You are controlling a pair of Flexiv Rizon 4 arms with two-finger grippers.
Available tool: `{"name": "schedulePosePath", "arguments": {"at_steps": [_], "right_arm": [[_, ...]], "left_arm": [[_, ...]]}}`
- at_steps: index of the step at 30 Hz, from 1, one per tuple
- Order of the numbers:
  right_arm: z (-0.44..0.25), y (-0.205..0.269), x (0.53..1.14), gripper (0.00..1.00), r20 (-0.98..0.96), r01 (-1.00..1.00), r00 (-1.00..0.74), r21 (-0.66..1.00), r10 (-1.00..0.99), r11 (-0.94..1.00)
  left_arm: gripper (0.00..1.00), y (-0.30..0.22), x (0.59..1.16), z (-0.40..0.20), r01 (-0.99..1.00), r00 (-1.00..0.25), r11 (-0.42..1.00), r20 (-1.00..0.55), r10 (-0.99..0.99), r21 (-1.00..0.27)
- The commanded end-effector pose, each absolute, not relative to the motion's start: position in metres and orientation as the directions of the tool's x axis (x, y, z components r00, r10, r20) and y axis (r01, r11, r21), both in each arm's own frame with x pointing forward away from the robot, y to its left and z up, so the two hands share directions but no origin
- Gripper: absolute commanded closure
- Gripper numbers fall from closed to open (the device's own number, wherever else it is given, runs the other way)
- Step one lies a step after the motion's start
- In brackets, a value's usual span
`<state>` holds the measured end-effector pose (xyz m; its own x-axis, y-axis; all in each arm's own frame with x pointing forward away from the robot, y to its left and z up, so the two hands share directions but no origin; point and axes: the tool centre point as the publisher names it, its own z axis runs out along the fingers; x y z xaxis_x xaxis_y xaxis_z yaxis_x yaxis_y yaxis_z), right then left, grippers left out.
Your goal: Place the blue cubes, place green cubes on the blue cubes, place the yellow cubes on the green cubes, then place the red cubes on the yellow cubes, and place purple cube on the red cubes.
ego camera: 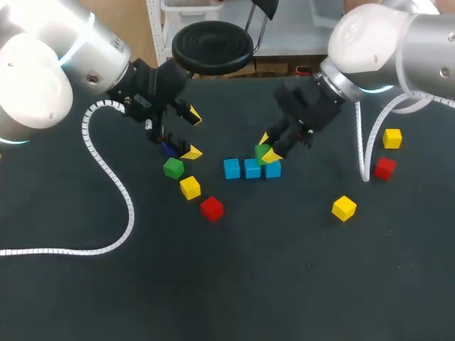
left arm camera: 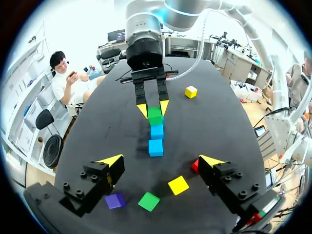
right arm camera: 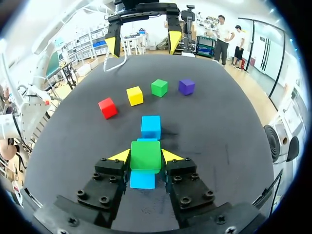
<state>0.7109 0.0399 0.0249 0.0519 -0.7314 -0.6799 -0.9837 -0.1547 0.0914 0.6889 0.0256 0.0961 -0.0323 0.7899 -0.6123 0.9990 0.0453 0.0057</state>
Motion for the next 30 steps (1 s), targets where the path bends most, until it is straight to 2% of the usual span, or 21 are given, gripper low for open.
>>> {"name": "schedulePosePath", "arguments": {"at_steps": [1,30], "right_arm": [[0.0241,0.039,0.7056,1.0,-0.676,-0.985,0.05,0.087,-0.735,-0.147],[0.0199,0.0391,0.7063,1.0,-0.668,-0.986,0.041,0.095,-0.743,-0.14]], "left_arm": [[0.0,0.0257,0.6904,0.0963,0.999,-0.032,0.043,-0.611,0.791,0.003],[0.0,0.0257,0.6904,0.0963,0.999,-0.032,0.043,-0.611,0.791,0.003]]}}
